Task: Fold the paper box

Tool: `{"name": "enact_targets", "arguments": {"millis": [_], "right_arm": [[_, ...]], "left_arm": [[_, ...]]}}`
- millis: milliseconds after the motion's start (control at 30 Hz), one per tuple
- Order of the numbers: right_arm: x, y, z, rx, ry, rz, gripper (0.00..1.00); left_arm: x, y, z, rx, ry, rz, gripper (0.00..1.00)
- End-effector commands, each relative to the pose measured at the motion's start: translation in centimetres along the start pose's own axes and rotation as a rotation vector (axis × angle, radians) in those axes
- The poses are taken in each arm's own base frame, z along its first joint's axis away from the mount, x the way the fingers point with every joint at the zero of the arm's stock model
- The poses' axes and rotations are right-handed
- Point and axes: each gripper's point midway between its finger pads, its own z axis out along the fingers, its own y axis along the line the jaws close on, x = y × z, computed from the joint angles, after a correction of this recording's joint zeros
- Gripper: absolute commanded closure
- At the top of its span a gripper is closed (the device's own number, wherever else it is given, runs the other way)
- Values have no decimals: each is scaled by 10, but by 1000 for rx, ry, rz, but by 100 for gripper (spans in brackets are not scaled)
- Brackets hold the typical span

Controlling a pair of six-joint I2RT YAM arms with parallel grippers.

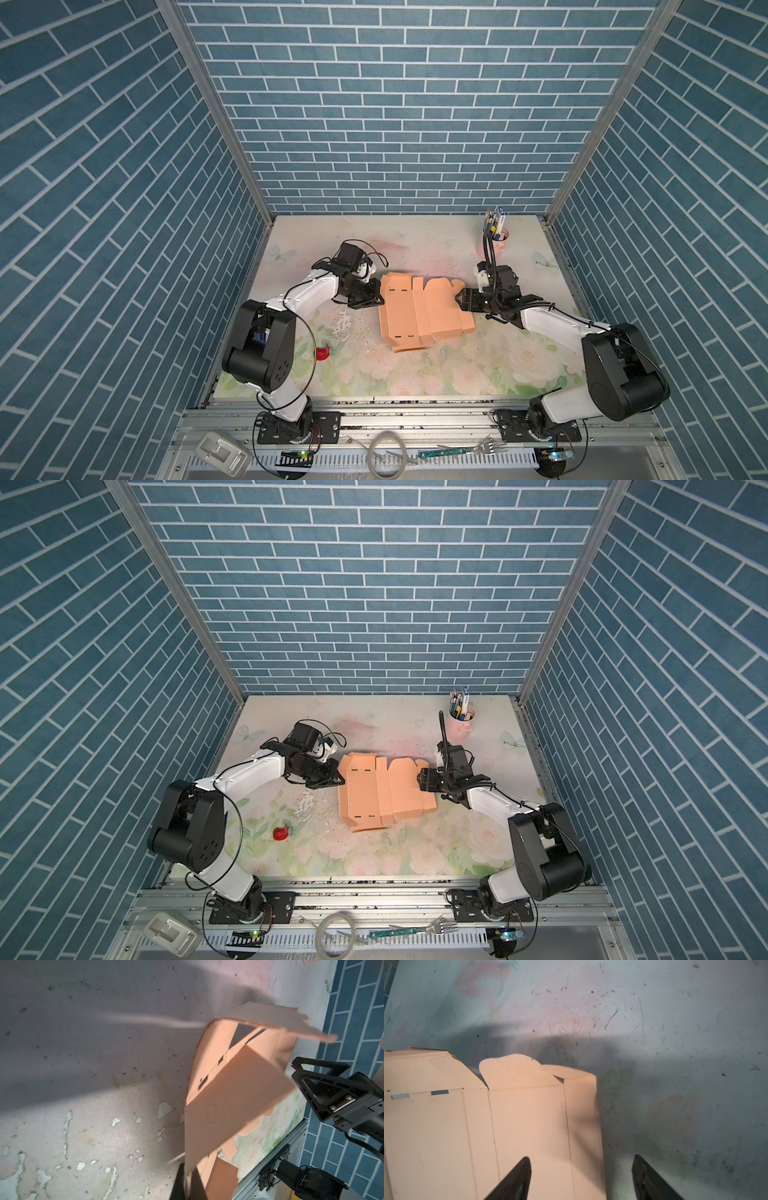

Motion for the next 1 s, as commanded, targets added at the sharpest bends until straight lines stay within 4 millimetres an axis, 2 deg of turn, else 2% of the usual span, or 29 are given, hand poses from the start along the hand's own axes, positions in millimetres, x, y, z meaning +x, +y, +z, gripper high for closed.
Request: {"name": "enact_targets", "arguments": {"millis": [0, 100, 200, 367, 467, 600, 700, 767, 967], "right_arm": [[1, 6, 7, -64, -19, 29, 25], [3, 6, 13, -88, -37, 34, 28], [5, 9, 19, -118, -41, 40, 36], [3, 13, 23, -160, -69, 57, 70], [4, 13, 23, -161, -72, 60, 87], [2, 12, 18, -159, -96, 71, 95], [1, 10, 13, -148, -114, 86, 100], [0, 11, 9, -151, -127, 97, 100], [-2, 8, -2, -139, -174, 161, 100]], "left_arm": [[-2, 7, 1, -53, 8, 11, 99], [-5, 9, 2, -66, 0, 5, 98], [-8, 10, 3, -72, -9, -3, 98], [-14, 11, 3, -81, -30, -13, 93], [-16, 11, 3, -87, -40, -19, 86], [-20, 14, 2, -102, -60, -33, 77], [-21, 17, -2, -119, -84, -41, 65], [-20, 22, -4, -132, -105, -60, 54], [-21, 31, -10, -109, -195, -143, 44]]}}
